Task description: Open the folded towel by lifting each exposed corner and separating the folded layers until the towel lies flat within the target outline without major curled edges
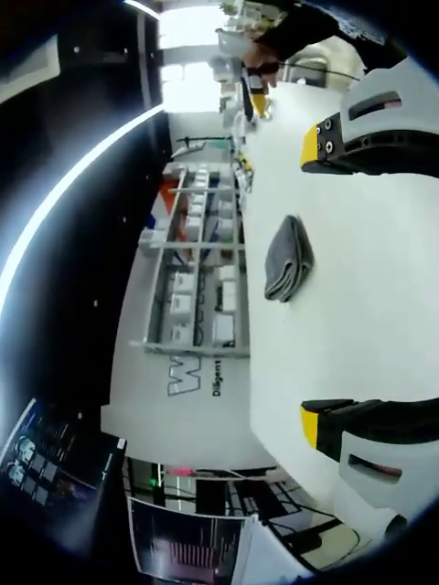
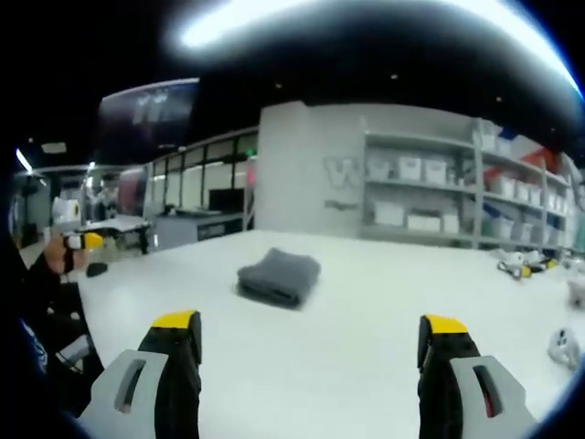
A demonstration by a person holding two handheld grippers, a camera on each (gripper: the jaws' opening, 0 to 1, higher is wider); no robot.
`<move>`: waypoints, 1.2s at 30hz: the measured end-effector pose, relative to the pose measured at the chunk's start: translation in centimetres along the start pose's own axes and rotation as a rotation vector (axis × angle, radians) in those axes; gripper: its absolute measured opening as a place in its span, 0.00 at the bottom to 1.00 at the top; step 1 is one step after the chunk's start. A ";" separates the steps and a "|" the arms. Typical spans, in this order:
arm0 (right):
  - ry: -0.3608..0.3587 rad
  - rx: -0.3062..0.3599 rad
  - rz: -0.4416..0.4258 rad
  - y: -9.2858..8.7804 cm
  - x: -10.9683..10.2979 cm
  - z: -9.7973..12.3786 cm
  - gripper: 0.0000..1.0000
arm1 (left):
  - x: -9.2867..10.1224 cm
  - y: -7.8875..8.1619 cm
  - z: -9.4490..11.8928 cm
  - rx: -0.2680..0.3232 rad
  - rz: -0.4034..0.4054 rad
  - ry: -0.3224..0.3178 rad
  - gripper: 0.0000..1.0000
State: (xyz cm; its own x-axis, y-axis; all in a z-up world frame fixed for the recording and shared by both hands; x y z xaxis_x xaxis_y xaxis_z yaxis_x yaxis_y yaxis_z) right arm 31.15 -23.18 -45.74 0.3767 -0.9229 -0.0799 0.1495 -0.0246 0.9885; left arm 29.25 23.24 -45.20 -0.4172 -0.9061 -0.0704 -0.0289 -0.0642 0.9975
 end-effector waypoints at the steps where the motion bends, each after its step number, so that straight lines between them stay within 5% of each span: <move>1: 0.002 -0.001 0.004 -0.1 -0.1 -0.1 0.99 | 0.1 0.0 0.2 0.001 -0.005 0.002 1.00; 13: 0.032 0.001 0.005 -0.8 0.3 -0.2 0.99 | 2.1 1.0 -0.1 0.007 -0.037 -0.006 1.00; 36: 0.042 0.006 -0.012 -1.2 2.3 -2.5 0.97 | 2.6 2.3 -2.2 0.013 -0.069 -0.015 1.00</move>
State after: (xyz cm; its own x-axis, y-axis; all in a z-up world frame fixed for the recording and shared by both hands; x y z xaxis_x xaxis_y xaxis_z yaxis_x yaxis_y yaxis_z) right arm 34.13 -24.31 -47.48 0.4131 -0.9055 -0.0973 0.1492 -0.0381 0.9881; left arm 30.07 19.86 -43.06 -0.4277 -0.8931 -0.1395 -0.0698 -0.1212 0.9902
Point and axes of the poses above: the point that each gripper's makers call its tool centre point, and the gripper's own axes: z roughly backward along the fingers, x roughly to its right, y roughly out of its top, the point moved 4 cm from there along z, roughly backward along the fingers, and after that the axes turned 7 degrees about -z, right-handed, at the moved point
